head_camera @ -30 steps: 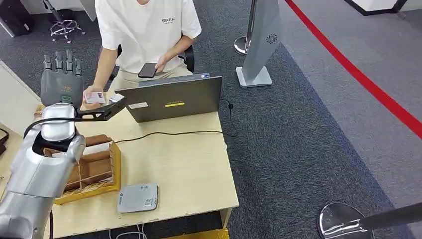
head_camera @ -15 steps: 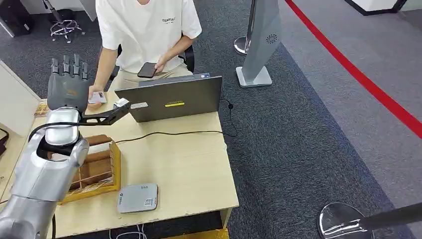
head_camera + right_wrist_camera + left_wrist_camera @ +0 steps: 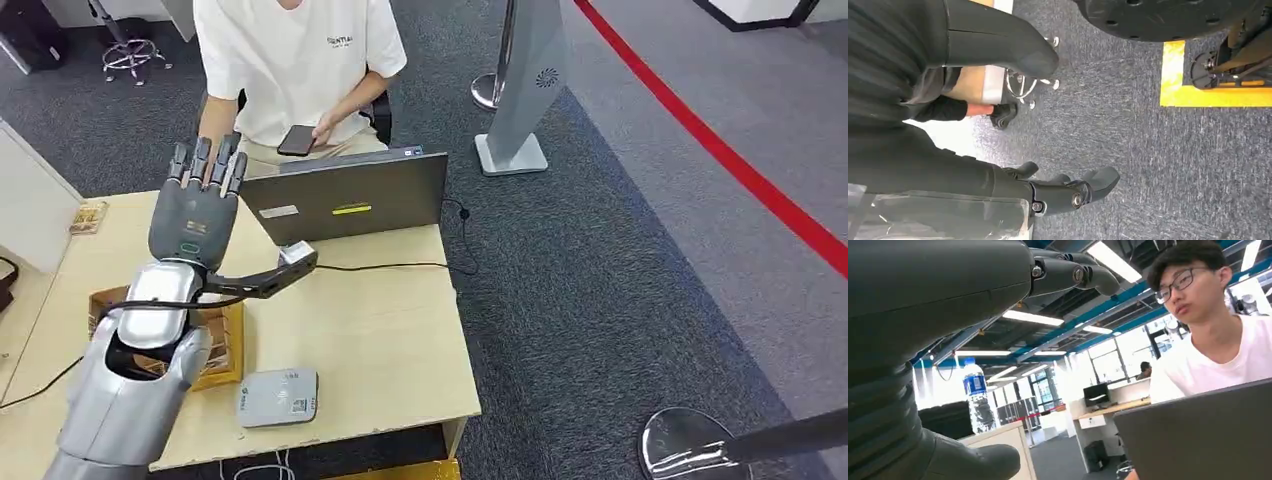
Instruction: Pass the card to the sensor for recognition and then transmit it.
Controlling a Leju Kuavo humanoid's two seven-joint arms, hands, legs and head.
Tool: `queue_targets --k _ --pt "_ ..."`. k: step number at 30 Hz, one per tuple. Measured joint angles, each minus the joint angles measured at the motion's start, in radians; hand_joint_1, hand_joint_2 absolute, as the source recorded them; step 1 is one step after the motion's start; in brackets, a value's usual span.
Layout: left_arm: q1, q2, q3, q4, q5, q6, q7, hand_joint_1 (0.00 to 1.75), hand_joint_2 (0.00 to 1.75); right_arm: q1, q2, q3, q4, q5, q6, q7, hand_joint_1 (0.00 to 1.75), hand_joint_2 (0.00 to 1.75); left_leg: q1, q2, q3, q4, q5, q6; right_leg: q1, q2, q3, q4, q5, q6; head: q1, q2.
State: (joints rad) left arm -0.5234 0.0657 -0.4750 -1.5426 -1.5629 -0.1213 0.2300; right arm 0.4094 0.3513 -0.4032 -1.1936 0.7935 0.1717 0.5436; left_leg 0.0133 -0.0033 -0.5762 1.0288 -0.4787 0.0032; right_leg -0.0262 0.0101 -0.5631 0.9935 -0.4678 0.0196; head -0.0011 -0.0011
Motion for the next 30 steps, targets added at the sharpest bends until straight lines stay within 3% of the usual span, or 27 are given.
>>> queue_targets --k 5,16,23,30 --pt "0.054 -0.028 0.024 -0.068 0.0 0.013 -0.066 0.0 1.75 0.006 0.0 0.003 -0.005 -0.008 -0.008 0.002 0.0 1.75 0.0 0.0 0.0 0.0 0.0 0.0 0.0 -0.001 0.0 0.0 0.0 0.0 0.0 0.0" --pt "0.296 -0.126 0.039 -0.299 0.024 0.021 -0.189 0.0 1.75 0.019 0.0 0.012 -0.019 -0.052 -0.058 0.021 0.0 1.75 0.0 0.0 0.0 0.0 -0.001 0.001 0.0 -0.001 0.0 0.0 0.0 0.0 0.0 0.0" --pt "0.466 -0.143 0.106 -0.362 0.096 0.068 -0.215 0.0 1.75 0.039 0.0 0.034 -0.037 -0.093 -0.086 0.051 0.0 1.75 0.0 0.0 0.0 0.0 -0.001 0.001 0.0 -0.001 0.0 0.0 -0.002 0.001 0.0 0.0" --pt "0.516 -0.147 0.137 -0.382 0.099 0.073 -0.218 0.0 1.75 0.045 0.0 0.045 -0.048 -0.093 -0.089 0.052 0.0 1.75 0.0 -0.001 0.0 0.0 -0.001 0.001 0.0 -0.001 0.001 0.0 -0.002 0.002 0.0 0.0"
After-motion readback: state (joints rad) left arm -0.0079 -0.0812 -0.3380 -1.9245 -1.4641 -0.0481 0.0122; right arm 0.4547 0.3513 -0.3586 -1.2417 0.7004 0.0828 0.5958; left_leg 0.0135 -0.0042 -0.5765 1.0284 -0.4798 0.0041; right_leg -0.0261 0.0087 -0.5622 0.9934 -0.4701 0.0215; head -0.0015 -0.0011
